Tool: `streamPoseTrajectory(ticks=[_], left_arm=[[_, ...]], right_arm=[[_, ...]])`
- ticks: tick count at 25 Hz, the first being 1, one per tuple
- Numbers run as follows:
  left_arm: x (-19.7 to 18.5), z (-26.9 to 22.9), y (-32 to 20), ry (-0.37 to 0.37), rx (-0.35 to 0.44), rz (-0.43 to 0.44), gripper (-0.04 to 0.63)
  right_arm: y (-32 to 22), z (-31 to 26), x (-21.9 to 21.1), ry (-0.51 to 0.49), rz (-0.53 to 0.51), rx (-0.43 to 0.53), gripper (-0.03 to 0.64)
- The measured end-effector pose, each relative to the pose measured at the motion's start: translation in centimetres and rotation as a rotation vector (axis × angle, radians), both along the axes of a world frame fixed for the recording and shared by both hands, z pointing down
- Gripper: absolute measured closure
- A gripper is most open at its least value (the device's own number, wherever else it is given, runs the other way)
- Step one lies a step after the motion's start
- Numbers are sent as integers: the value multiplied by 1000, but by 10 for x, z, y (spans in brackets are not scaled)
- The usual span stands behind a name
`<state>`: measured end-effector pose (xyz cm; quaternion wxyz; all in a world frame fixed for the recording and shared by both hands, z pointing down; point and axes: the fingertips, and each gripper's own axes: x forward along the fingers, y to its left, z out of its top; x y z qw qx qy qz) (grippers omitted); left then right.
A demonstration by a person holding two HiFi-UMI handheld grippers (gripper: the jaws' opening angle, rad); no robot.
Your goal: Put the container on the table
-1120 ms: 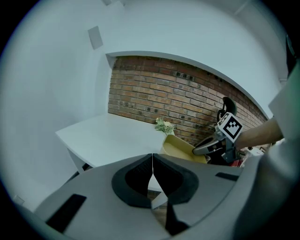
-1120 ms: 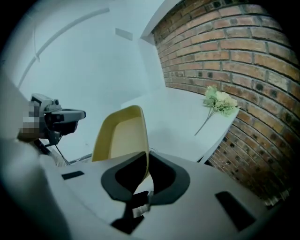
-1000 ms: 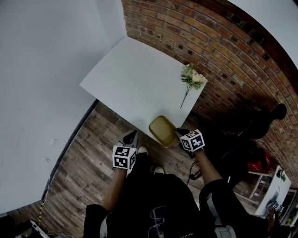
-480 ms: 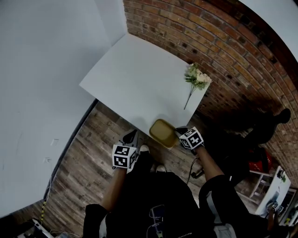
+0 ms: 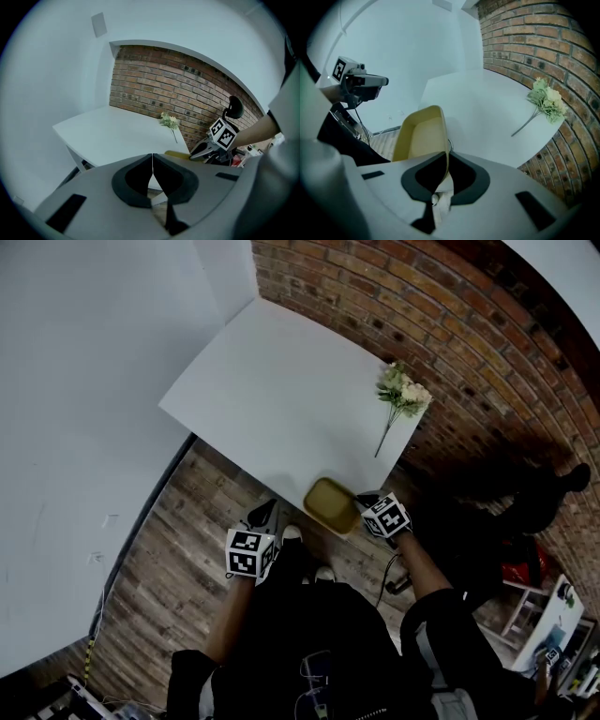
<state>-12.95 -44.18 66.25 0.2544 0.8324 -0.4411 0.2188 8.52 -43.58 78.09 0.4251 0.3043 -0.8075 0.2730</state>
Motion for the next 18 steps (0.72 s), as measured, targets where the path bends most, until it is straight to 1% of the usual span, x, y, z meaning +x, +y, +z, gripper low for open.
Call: streamPoseTrajectory(ticks=[5, 10, 14, 18], left_arm=[[1, 3, 0, 1, -6, -2, 580], [1, 4, -1, 1, -4, -5, 580], [1, 5, 2, 5, -22, -7, 580], [3, 5, 3, 9, -17, -6, 580]], right_arm=[[-2, 5, 3, 20, -11, -3, 580], [-3, 8, 5, 18, -4, -11, 580], [-1, 12, 4, 23, -12, -21, 580], [-2, 14, 8, 35, -7, -21, 580]])
